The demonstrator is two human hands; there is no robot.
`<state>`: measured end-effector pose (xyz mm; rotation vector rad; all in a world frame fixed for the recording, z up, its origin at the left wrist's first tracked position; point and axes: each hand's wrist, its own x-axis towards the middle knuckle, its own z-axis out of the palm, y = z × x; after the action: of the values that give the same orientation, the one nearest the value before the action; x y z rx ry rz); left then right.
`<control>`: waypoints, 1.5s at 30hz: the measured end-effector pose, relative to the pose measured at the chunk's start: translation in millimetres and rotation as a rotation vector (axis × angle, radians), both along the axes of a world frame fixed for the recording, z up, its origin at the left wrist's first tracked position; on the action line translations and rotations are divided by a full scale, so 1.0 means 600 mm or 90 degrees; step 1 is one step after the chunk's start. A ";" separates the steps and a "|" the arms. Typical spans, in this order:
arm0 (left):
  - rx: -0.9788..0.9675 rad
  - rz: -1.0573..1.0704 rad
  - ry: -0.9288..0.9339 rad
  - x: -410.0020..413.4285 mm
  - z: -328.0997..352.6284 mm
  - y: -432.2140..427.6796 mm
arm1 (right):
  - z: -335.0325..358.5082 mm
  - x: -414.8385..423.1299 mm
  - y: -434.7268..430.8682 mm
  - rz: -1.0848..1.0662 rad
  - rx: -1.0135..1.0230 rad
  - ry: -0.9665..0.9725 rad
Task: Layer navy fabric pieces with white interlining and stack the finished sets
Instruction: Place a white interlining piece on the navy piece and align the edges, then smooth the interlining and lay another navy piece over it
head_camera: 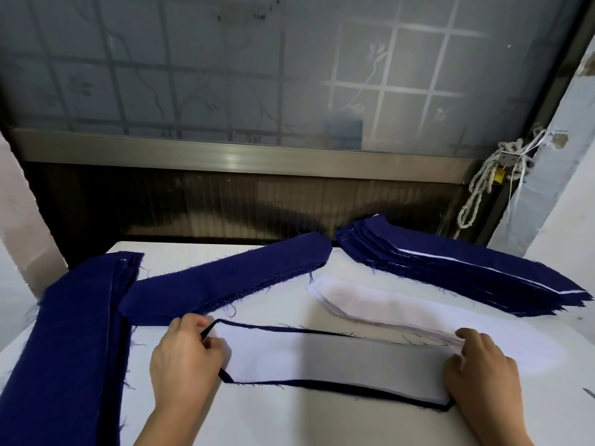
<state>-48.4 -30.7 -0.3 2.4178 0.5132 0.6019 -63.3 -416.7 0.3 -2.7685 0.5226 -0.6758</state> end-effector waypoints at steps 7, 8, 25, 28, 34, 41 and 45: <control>0.185 0.053 0.008 0.044 0.043 0.043 | -0.007 0.009 -0.003 -0.020 -0.062 0.033; 0.203 0.069 0.032 0.059 0.056 0.064 | -0.007 0.010 -0.003 -0.015 -0.067 0.033; 0.438 -0.032 0.300 0.112 0.071 0.129 | 0.009 0.006 0.004 -0.004 -0.033 0.071; 0.379 -0.087 0.245 0.111 0.063 0.140 | 0.009 0.007 0.003 0.005 -0.043 0.065; 0.172 -0.129 0.055 0.097 0.059 0.149 | 0.004 0.005 0.003 0.025 -0.053 0.021; -0.003 -0.034 -0.035 0.093 0.057 0.129 | -0.003 0.011 0.000 0.031 -0.080 -0.012; 0.047 -0.113 -0.118 0.075 0.075 0.084 | -0.003 0.010 0.004 0.021 -0.103 -0.036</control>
<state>-3.4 19.5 44.5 2.4119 0.1996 0.7692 -57.5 -414.4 -1.4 -2.8905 0.4282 -0.8194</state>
